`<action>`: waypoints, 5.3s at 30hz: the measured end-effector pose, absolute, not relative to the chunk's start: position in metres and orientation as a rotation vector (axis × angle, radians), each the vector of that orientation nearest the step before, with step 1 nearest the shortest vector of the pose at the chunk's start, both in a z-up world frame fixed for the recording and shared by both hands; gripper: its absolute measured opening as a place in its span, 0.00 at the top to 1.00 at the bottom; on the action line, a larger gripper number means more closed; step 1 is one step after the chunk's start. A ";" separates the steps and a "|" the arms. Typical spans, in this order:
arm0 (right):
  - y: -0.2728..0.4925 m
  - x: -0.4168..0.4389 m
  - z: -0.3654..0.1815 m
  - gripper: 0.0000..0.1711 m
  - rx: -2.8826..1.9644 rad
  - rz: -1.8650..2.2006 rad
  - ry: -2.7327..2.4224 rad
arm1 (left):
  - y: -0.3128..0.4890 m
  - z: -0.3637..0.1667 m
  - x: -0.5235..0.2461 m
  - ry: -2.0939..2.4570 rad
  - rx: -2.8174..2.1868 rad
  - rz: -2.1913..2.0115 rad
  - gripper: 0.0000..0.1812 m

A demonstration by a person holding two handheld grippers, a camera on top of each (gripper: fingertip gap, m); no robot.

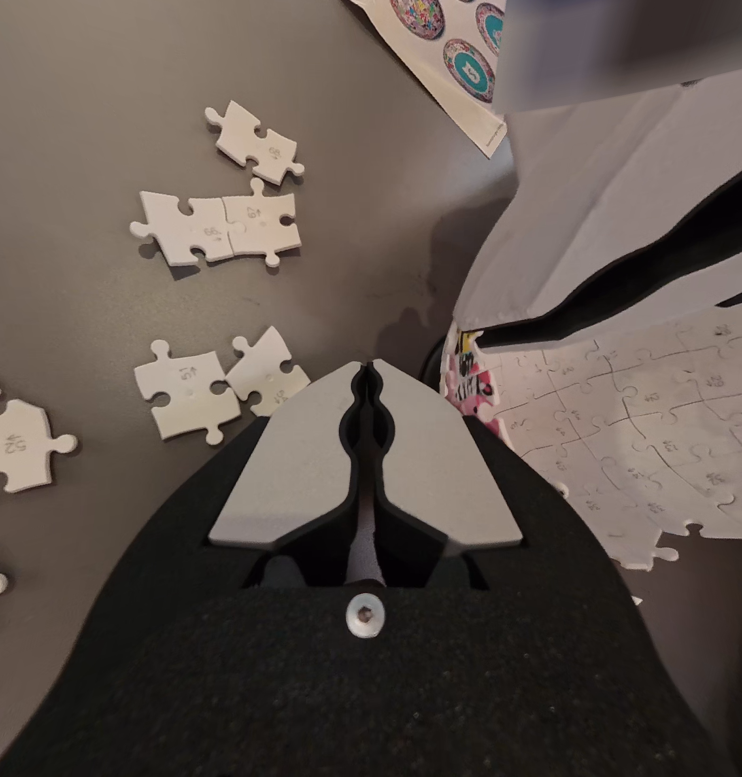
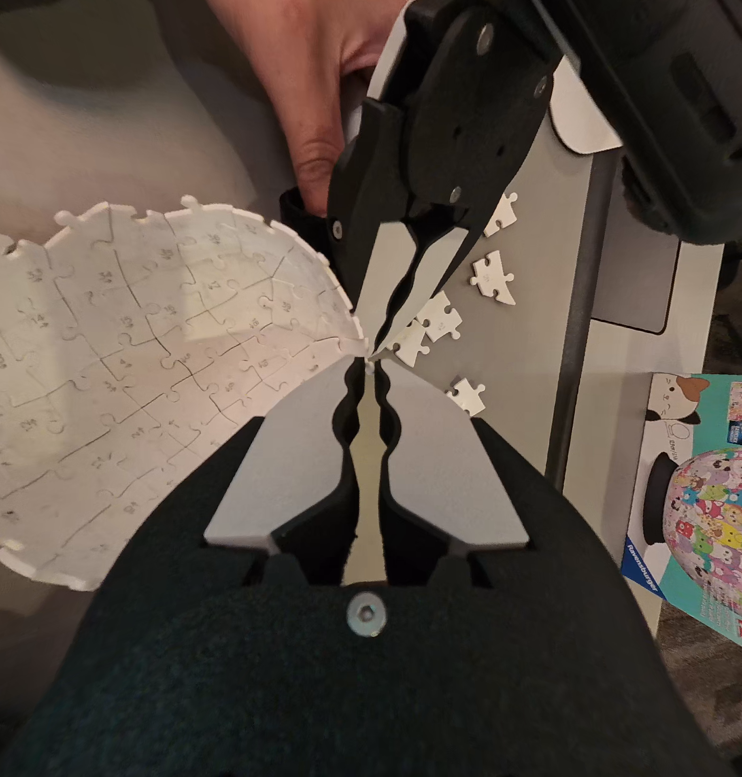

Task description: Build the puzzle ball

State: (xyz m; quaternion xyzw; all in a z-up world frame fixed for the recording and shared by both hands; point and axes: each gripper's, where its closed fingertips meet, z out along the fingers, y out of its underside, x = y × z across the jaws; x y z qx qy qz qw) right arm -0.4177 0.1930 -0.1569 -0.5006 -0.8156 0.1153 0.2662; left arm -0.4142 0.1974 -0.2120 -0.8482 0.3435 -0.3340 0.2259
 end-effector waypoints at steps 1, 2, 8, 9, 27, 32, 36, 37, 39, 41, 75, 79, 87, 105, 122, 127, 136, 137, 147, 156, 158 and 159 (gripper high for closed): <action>0.193 -0.417 -0.157 0.97 -1.349 0.305 -2.203 | 0.198 -0.212 -0.414 0.942 -2.339 -0.921 1.00; 0.193 -0.417 -0.157 0.97 -1.347 0.300 -2.203 | 0.198 -0.212 -0.415 0.936 -2.341 -0.923 1.00; 0.193 -0.417 -0.156 0.98 -1.344 0.285 -2.201 | 0.199 -0.212 -0.421 0.924 -2.354 -0.909 1.00; 0.193 -0.417 -0.156 0.98 -1.342 0.285 -2.200 | 0.200 -0.210 -0.423 0.910 -2.351 -0.914 1.00; 0.196 -0.415 -0.157 0.98 -1.350 0.287 -2.198 | 0.190 -0.155 -0.416 1.039 -2.240 -0.762 0.85; 0.196 -0.416 -0.157 0.98 -1.349 0.285 -2.195 | 0.186 -0.156 -0.413 1.106 -2.245 -0.685 0.93; 0.196 -0.416 -0.156 0.98 -1.350 0.295 -2.193 | 0.186 -0.156 -0.414 1.113 -2.256 -0.647 0.94; 0.197 -0.416 -0.156 0.98 -1.351 0.297 -2.192 | 0.186 -0.157 -0.415 1.112 -2.258 -0.642 0.95; 0.197 -0.416 -0.156 0.98 -1.352 0.307 -2.190 | 0.187 -0.157 -0.415 1.112 -2.260 -0.629 0.95; 0.197 -0.416 -0.156 0.98 -1.349 0.311 -2.188 | 0.188 -0.157 -0.416 1.115 -2.257 -0.609 0.96; 0.196 -0.405 -0.167 0.98 -1.573 0.654 -2.224 | 0.191 -0.155 -0.415 1.160 -2.262 -0.442 0.99; 0.198 -0.407 -0.166 0.98 -1.543 0.596 -2.219 | 0.191 -0.154 -0.416 1.147 -2.263 -0.454 0.99; 0.199 -0.409 -0.165 0.98 -1.531 0.596 -2.204 | 0.196 -0.120 -0.433 0.904 -2.140 -0.848 0.94; 0.201 -0.414 -0.166 0.97 -1.407 0.509 -2.199 | 0.206 -0.217 -0.422 1.043 -2.405 -0.821 1.00; 0.179 -0.406 -0.103 1.00 -1.063 0.477 -2.317 | 0.208 -0.217 -0.422 1.040 -2.443 -0.803 1.00; 0.158 -0.408 -0.119 1.00 -0.619 0.216 -2.615 | 0.205 -0.217 -0.423 1.045 -2.481 -0.815 1.00; 0.157 -0.411 -0.160 1.00 -0.687 0.018 -2.894 | 0.204 -0.217 -0.423 1.134 -2.524 -0.828 1.00; 0.159 -0.410 -0.163 1.00 -0.736 -0.026 -2.901 | 0.204 -0.217 -0.423 1.147 -2.528 -0.824 1.00; 0.174 -0.407 -0.187 1.00 -0.851 -0.271 -2.894 | 0.203 -0.217 -0.422 1.171 -2.541 -0.849 1.00; 0.184 -0.408 -0.192 1.00 -0.871 -0.324 -2.864 | 0.203 -0.217 -0.422 1.158 -2.545 -0.864 1.00; 0.186 -0.407 -0.192 1.00 -0.864 -0.352 -2.858 | 0.203 -0.217 -0.422 1.156 -2.545 -0.867 1.00; 0.186 -0.407 -0.190 1.00 -0.851 -0.358 -2.849 | 0.203 -0.217 -0.422 1.155 -2.545 -0.869 1.00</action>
